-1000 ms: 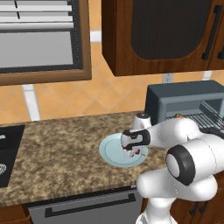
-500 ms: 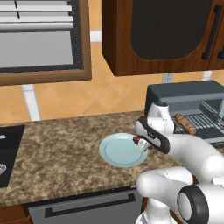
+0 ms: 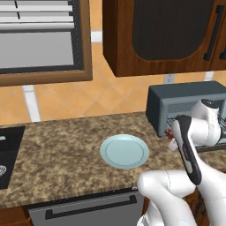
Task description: Pick up the kebab skewer and baguette bread, and place them inside the toaster oven. Close the toaster oven door and start by setting the timer.
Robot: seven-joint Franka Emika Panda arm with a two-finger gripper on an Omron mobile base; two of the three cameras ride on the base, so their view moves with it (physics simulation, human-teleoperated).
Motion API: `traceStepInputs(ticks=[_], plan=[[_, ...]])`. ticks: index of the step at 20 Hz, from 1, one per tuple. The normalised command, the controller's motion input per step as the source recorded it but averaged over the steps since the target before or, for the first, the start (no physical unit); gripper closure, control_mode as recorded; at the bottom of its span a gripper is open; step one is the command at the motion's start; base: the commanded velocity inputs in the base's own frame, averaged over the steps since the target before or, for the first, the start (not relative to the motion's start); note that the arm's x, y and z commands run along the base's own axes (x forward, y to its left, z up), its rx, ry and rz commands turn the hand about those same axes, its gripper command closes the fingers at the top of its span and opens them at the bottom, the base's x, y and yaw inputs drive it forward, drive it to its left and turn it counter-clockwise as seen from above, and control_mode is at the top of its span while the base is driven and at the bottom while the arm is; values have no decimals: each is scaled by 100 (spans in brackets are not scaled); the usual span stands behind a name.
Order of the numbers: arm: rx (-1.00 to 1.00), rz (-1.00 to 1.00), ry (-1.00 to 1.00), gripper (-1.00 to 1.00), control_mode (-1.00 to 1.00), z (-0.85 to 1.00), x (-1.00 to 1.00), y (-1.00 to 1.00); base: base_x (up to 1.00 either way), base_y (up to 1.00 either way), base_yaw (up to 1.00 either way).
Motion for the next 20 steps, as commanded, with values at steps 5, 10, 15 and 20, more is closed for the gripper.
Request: traceStepInputs(ticks=[5, 10, 15, 20], plan=[[3, -43, 0, 100, -100, 90, 3, -100, 0, 0, 0], [5, -43, 1, 100, -100, 52, 20, -99, 0, 0, 0], [0, -11, 2, 100, -100, -15, 29, -84, 0, 0, 0], [8, -1, 0, 100, -100, -35, 75, -18, 0, 0, 0]])
